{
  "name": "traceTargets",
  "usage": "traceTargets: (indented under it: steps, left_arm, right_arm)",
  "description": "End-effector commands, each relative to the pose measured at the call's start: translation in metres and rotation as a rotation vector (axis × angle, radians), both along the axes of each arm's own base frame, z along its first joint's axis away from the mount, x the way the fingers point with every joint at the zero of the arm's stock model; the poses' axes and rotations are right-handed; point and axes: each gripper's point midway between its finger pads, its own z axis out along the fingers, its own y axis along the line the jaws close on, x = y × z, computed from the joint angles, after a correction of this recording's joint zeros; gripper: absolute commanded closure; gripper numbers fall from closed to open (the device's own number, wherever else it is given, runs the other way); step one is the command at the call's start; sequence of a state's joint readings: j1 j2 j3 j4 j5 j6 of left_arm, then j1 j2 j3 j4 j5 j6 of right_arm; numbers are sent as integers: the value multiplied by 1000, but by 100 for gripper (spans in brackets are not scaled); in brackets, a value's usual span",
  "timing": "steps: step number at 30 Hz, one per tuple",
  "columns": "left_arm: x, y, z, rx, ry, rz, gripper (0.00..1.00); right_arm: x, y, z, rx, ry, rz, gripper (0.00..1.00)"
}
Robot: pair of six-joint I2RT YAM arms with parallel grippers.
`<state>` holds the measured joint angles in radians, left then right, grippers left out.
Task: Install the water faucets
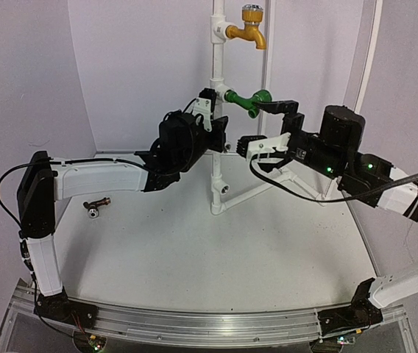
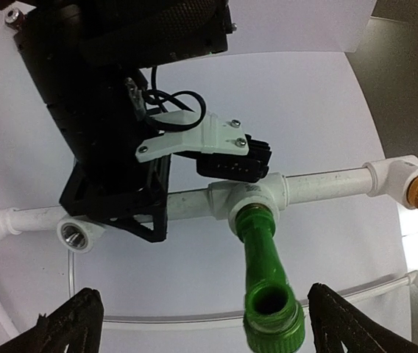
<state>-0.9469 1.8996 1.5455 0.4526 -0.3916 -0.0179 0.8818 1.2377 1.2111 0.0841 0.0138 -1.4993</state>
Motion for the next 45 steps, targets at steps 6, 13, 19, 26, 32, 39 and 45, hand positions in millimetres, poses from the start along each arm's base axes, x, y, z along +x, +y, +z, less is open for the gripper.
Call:
traceTargets:
  steps: [6,13,19,26,32,39,45]
  left_arm:
    - [-12,-22,-78,191,161,-80,100]
    - [-12,-22,-79,191,163,-84,100]
    - [-13,-22,-77,189,163,-86,100]
    - [-13,-23,-79,189,166,-91,100]
    - [-11,-26,-81,194,167,-93,100]
    - [-11,-25,-79,191,167,-90,100]
    - [-11,-26,-79,186,169,-88,100]
  right_arm:
    - [27,4,63,151,-105,-109,27]
    - [41,-2,63,259,-30,-186,55]
    - [47,-7,64,456,117,-214,84]
    - [31,-4,68,899,506,-57,100]
    - [26,-20,83,1633,1106,78,100]
    - [2,-32,113,2204,1777,469,100]
    - [4,-81,118,2463,1630,542,72]
